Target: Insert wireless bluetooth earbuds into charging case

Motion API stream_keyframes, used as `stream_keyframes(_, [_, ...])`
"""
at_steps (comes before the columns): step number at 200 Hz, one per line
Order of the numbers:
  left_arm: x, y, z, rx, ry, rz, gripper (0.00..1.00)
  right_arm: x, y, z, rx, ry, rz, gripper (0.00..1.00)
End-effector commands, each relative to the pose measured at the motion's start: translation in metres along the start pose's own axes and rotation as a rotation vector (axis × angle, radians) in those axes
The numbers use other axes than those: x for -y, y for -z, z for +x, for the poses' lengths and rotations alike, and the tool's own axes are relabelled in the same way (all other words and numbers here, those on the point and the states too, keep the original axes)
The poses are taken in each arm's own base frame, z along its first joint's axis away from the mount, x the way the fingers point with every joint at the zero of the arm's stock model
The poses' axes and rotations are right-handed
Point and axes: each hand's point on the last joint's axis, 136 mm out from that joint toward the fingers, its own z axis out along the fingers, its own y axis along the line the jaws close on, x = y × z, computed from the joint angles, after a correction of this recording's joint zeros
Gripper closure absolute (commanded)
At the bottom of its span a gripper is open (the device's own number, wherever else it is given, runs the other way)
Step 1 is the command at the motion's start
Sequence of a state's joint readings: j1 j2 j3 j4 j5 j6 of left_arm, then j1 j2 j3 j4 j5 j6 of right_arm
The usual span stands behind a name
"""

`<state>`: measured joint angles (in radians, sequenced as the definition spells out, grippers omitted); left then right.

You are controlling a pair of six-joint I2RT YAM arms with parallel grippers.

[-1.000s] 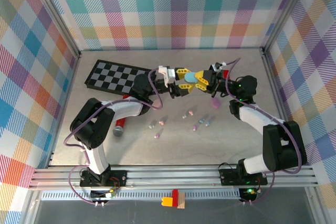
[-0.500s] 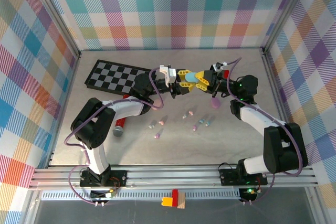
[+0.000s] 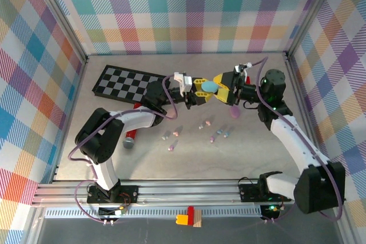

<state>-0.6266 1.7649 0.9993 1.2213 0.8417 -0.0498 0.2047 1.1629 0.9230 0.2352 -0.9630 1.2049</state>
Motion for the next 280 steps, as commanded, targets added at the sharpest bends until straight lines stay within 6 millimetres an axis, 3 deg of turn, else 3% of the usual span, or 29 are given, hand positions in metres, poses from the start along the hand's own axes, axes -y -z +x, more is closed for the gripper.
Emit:
stream_keyframes(1, [0.019,0.009,-0.015,-0.007,0.024,0.037,0.68,0.008,0.016,0.015,-0.013,0.349,0.241,0.11])
stream_keyframes(36, [0.038,0.014,-0.031,-0.013,0.089,0.103,0.68,0.001,0.012,0.032,-0.14,0.674,0.384,0.05])
stream_keyframes(64, [0.045,0.015,-0.043,0.011,0.12,0.14,0.68,-0.003,0.0,0.05,-0.251,0.911,0.379,0.02])
stream_keyframes(79, [0.048,0.015,-0.048,0.02,0.123,0.156,0.69,-0.005,-0.002,0.049,-0.251,1.017,0.38,0.01])
stream_keyframes(124, [0.054,0.018,-0.05,0.008,0.113,0.167,0.68,0.008,-0.001,0.021,-0.182,1.023,0.52,0.01])
stream_keyframes(183, [0.058,0.021,-0.042,-0.026,0.1,0.177,0.68,-0.003,0.001,-0.002,-0.04,0.967,0.569,0.03])
stream_keyframes(280, [0.065,0.023,-0.048,-0.033,0.103,0.2,0.68,-0.004,0.001,-0.02,0.024,0.96,0.594,0.04])
